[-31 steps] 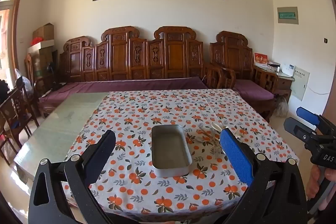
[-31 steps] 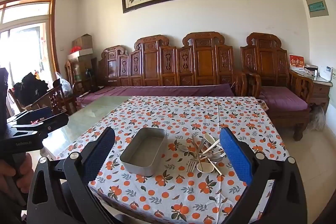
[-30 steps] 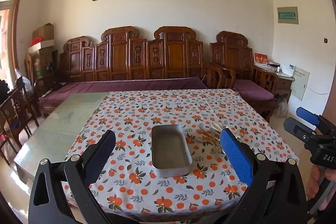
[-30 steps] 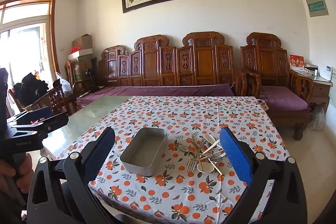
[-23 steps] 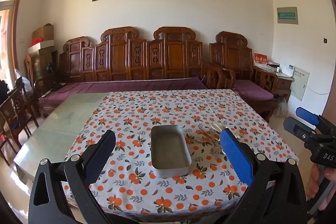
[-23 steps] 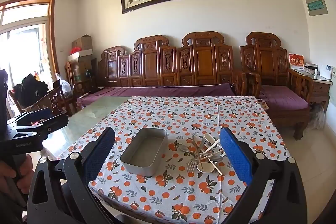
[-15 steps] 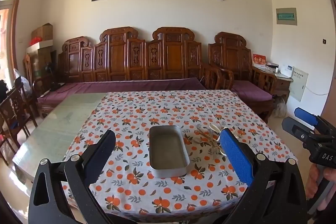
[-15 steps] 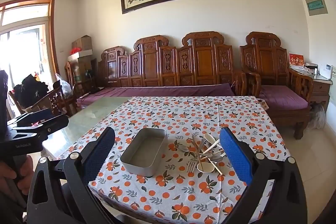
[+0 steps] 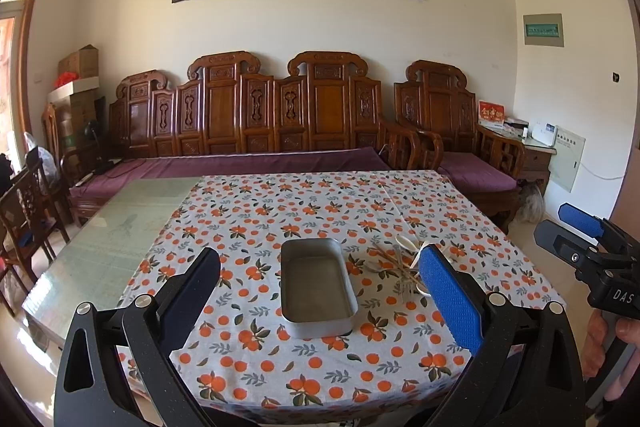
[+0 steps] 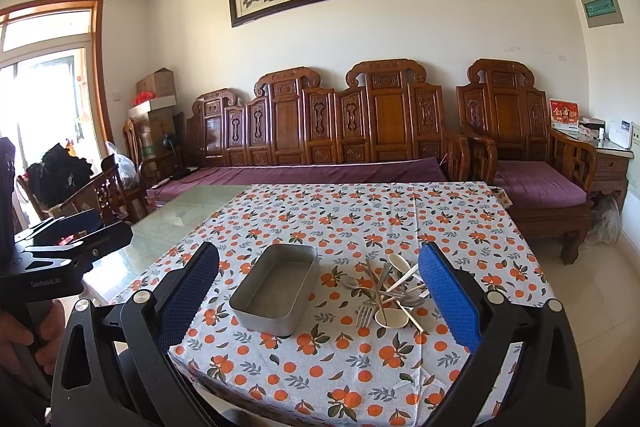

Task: Organize utensils

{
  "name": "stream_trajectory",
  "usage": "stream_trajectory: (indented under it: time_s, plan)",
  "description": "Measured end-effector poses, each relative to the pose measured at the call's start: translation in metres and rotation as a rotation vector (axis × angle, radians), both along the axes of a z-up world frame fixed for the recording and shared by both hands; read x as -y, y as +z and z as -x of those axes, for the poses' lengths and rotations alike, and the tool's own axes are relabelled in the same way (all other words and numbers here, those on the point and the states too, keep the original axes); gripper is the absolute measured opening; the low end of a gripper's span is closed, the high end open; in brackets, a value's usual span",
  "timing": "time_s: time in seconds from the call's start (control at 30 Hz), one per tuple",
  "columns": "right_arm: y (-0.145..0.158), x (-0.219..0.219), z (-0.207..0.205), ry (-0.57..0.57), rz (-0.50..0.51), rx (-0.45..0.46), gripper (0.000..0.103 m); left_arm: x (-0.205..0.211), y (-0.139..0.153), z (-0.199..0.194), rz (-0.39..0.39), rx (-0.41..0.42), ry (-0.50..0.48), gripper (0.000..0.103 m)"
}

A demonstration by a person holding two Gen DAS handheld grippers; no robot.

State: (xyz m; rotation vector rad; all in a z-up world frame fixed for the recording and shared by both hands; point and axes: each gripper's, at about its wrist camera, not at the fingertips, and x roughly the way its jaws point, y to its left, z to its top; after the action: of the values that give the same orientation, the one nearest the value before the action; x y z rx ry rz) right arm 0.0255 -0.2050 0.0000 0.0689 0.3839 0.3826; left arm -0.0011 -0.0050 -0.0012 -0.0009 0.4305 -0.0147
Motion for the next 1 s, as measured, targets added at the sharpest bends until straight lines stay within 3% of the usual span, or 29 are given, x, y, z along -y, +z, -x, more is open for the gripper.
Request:
stream_trajectory:
  time_s: [1.0]
  plan:
    - [0.006, -0.001, 0.004, 0.002, -0.015, 0.012, 0.1, 0.008, 0.012, 0.006, -0.001, 0.016, -0.007, 0.096]
